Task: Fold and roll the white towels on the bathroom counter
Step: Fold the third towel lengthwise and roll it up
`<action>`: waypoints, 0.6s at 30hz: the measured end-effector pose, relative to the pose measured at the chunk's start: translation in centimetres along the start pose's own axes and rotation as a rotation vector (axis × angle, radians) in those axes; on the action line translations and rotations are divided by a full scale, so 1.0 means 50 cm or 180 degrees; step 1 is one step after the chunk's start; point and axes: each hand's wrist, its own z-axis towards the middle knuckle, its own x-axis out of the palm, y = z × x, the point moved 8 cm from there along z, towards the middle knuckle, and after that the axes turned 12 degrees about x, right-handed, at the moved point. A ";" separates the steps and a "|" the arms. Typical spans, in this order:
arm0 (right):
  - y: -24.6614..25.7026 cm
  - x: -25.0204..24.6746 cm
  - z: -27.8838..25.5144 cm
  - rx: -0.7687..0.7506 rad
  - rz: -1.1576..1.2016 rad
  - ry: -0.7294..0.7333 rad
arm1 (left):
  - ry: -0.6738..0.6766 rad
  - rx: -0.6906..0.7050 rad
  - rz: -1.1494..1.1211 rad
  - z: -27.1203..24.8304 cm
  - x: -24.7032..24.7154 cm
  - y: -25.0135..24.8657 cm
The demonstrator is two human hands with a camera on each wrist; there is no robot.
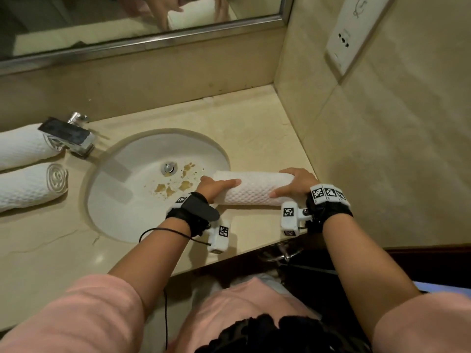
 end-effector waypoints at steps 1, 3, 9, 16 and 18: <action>-0.007 -0.002 -0.007 0.0009 0.0078 -0.0112 | 0.0112 -0.0067 -0.0067 -0.003 0.005 0.003; -0.016 -0.002 -0.016 0.0052 0.0125 -0.0220 | 0.0358 -0.0151 -0.0282 -0.019 0.018 0.004; -0.071 0.002 -0.021 0.0640 0.1207 0.0289 | 0.0260 -0.0090 -0.0360 -0.012 0.021 0.005; -0.100 0.026 -0.087 0.1132 0.3086 0.0939 | 0.0250 -0.0075 -0.0603 -0.010 0.022 -0.003; -0.102 0.021 -0.097 0.1094 0.3485 0.0852 | 0.0197 -0.0042 -0.0663 -0.032 0.018 -0.026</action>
